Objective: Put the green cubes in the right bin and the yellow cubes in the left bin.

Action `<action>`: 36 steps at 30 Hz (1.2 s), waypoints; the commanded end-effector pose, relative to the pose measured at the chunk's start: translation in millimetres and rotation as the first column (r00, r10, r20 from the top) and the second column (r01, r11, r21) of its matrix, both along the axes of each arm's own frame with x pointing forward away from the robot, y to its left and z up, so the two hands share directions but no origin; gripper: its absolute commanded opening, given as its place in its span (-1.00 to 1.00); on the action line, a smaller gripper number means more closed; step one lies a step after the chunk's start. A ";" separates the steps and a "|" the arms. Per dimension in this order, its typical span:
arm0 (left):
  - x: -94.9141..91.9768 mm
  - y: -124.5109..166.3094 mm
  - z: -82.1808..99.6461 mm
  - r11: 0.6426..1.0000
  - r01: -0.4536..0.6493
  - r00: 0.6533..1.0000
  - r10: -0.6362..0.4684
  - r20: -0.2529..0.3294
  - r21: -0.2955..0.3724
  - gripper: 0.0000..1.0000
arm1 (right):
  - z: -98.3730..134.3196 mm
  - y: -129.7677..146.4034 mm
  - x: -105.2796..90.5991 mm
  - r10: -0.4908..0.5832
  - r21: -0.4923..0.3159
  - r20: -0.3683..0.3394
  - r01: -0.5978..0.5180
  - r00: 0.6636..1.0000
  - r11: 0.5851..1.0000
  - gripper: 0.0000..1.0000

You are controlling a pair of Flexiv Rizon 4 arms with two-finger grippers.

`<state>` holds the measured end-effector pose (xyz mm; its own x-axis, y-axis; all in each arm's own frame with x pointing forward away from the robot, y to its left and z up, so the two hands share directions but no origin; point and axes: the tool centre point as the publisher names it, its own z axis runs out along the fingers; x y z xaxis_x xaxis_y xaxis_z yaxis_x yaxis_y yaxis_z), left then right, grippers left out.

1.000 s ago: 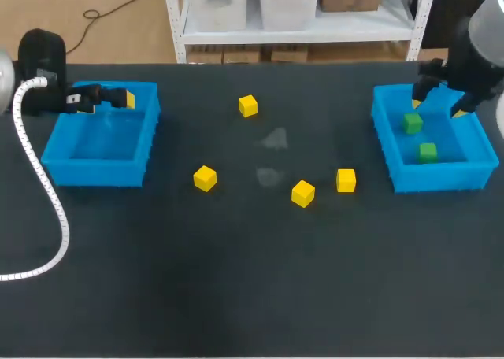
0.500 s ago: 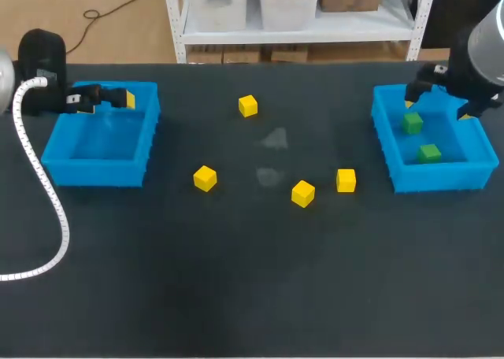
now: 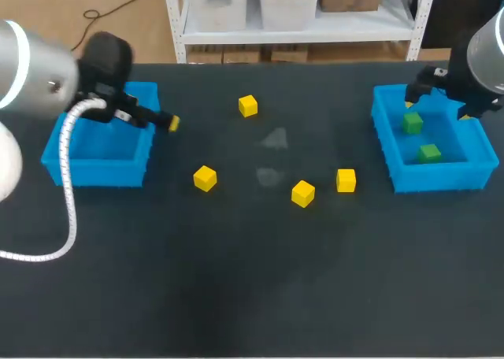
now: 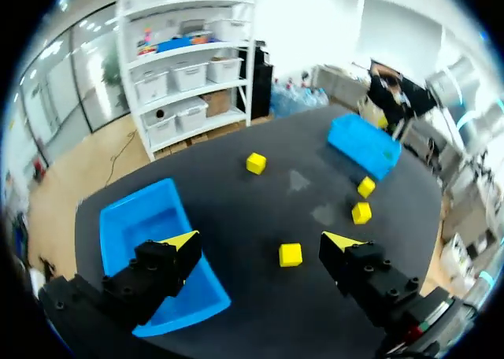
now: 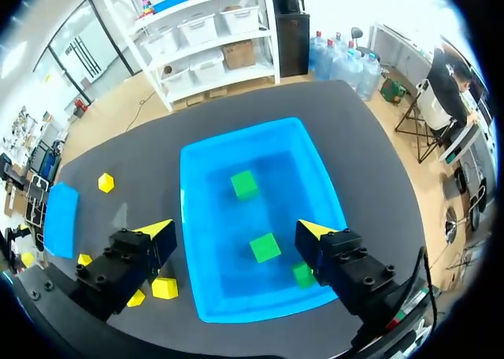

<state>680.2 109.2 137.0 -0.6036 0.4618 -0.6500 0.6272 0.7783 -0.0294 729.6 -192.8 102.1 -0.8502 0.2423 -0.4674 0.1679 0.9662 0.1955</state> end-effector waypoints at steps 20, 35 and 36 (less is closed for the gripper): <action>-6.2 -52.0 -94.7 0.861 0.080 0.973 0.041 -0.226 0.502 1.00 | -1.0 -0.4 -4.2 -0.032 -0.025 0.160 0.036 0.987 0.999 1.00; 2.9 -59.3 -123.8 0.858 0.020 0.939 0.161 -0.306 0.514 1.00 | -1.0 -0.4 -4.2 -0.032 -0.025 0.160 0.036 0.987 0.999 1.00; 2.8 -58.7 -126.7 0.854 0.016 0.937 0.169 -0.307 0.519 1.00 | -1.0 -0.4 -4.2 -0.032 -0.025 0.160 0.036 0.987 0.999 1.00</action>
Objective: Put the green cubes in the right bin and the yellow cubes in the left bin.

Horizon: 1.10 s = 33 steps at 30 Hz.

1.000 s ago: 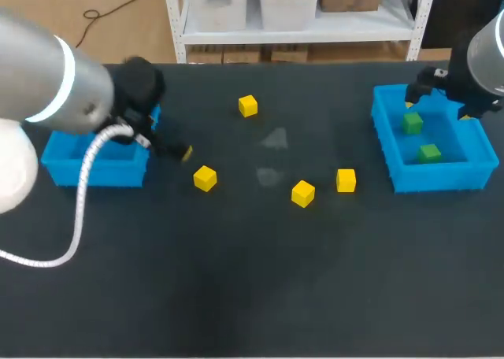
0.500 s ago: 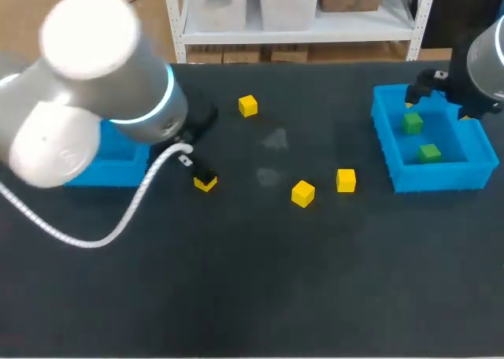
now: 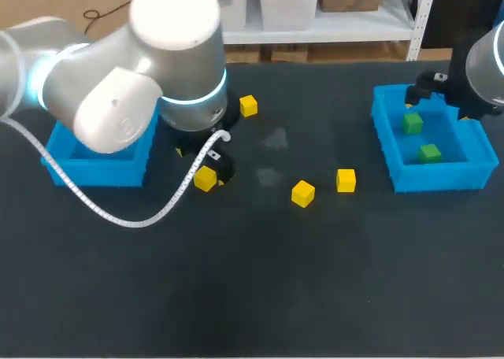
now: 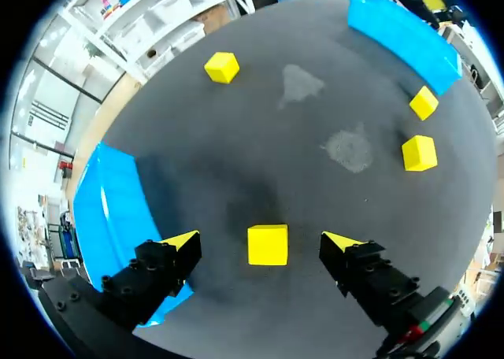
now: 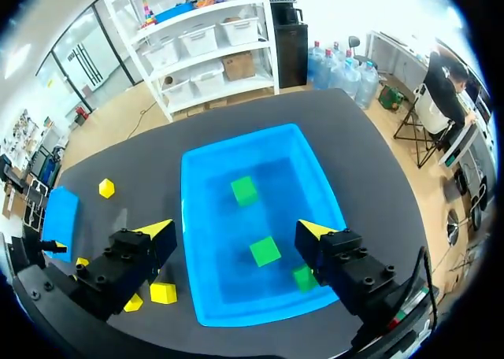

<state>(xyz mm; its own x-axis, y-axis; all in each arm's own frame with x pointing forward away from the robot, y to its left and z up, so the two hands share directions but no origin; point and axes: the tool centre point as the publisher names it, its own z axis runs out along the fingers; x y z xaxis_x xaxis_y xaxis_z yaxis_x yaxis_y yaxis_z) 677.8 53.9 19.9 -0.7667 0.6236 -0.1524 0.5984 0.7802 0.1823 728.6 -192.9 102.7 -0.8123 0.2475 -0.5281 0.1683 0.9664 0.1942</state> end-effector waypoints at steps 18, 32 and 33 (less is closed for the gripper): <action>2.4 -0.5 -29.8 0.995 -0.027 0.998 0.033 -0.056 0.101 -1.00 | -1.5 -0.3 -3.2 -0.019 -0.014 0.091 0.020 0.996 1.000 1.00; 42.8 41.8 69.0 0.991 -0.083 0.979 0.100 0.178 -0.103 -1.00 | -1.5 -0.3 -3.2 -0.019 -0.014 0.091 0.020 0.996 1.000 1.00; 47.6 49.6 78.0 0.987 -0.099 0.975 0.122 0.187 -0.125 -1.00 | -1.5 -0.3 -3.2 -0.019 -0.014 0.091 0.020 0.996 1.000 1.00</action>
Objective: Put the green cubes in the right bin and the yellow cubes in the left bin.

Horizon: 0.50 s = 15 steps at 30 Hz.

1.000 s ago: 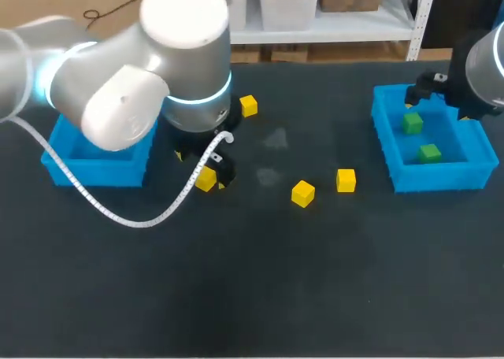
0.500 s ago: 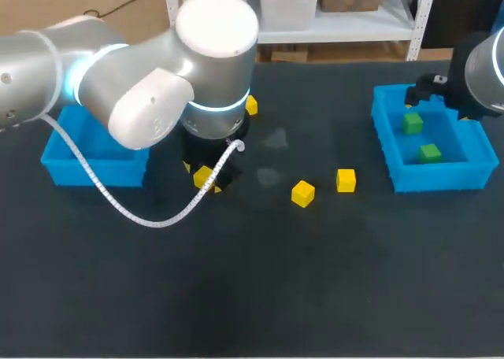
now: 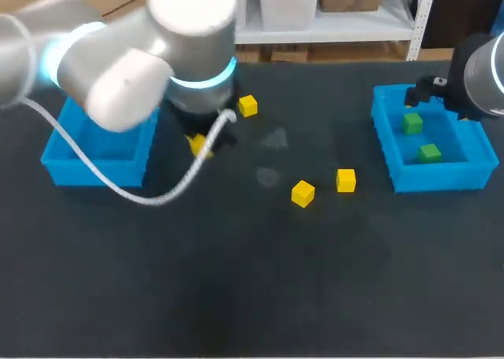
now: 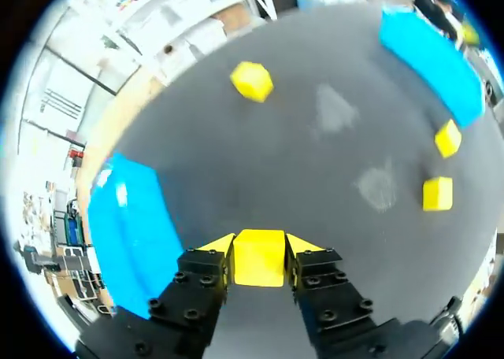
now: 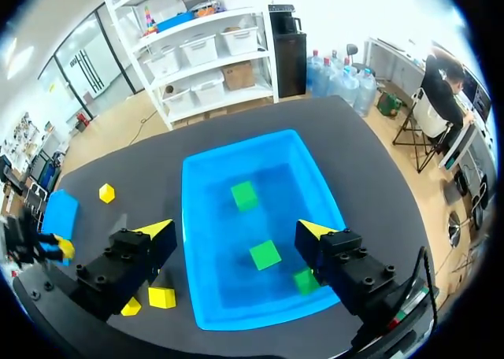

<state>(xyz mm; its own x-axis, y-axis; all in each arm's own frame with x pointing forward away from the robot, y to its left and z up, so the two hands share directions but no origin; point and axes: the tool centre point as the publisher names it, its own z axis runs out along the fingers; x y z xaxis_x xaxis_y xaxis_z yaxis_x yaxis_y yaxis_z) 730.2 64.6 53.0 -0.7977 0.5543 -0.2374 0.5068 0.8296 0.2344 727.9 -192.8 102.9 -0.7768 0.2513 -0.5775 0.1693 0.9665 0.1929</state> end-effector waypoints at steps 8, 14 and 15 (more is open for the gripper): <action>30.7 126.2 75.1 0.974 -0.219 0.945 0.228 0.233 -0.066 -1.00 | -1.7 -0.4 -2.5 -0.007 -0.003 0.033 0.007 0.999 1.000 1.00; 39.8 172.0 52.9 0.950 -0.288 0.917 0.238 0.321 0.119 1.00 | -1.7 -0.4 -2.5 -0.007 -0.003 0.033 0.007 0.999 1.000 1.00; 39.9 173.8 50.9 0.950 -0.287 0.919 0.236 0.317 0.123 1.00 | -1.7 -0.4 -2.5 -0.007 -0.003 0.033 0.007 0.999 1.000 1.00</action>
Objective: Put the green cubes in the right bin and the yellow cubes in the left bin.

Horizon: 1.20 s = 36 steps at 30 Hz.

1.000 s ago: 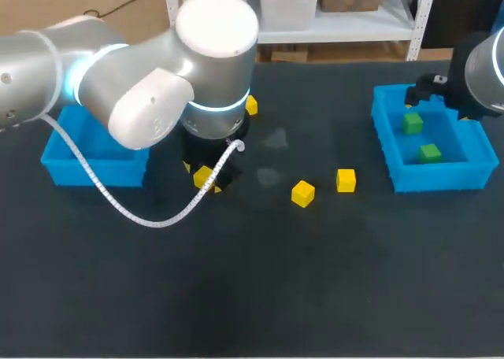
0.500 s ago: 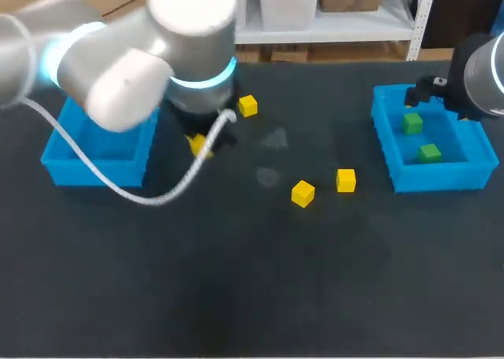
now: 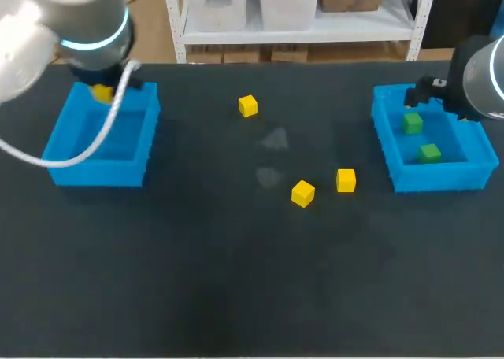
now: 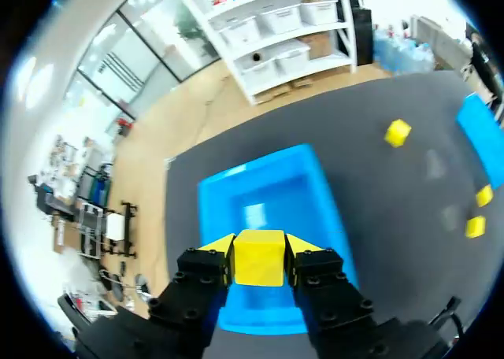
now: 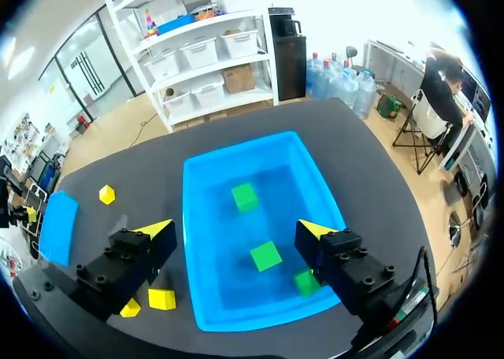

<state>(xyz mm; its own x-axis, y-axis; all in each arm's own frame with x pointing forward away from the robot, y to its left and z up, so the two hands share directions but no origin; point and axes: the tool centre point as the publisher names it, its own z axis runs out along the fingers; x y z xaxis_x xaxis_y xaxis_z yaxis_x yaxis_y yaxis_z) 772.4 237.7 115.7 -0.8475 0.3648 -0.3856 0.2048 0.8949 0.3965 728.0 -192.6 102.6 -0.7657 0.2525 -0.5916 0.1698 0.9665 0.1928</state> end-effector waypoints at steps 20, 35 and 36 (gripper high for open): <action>-88.6 -169.6 12.4 0.838 0.496 0.856 -0.516 -0.036 -0.227 1.00 | -1.5 -0.6 -2.6 -0.003 0.000 0.016 0.003 1.000 1.000 1.00; -190.6 -260.5 -9.0 0.731 0.626 0.727 -0.673 -0.138 -0.270 1.00 | -1.5 -0.6 -2.6 -0.003 0.000 0.016 0.003 1.000 1.000 1.00; -196.2 -267.9 -10.2 0.730 0.627 0.725 -0.675 -0.139 -0.274 1.00 | -1.5 -0.6 -2.6 -0.003 0.000 0.016 0.003 1.000 1.000 1.00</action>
<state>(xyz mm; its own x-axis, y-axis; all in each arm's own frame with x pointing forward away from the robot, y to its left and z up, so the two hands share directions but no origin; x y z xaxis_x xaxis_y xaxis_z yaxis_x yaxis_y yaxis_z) 581.8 -14.4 108.9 -0.4935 0.7929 -0.3575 0.8269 0.5552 0.0898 727.6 -192.7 102.1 -0.7619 0.2531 -0.5962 0.1698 0.9663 0.1933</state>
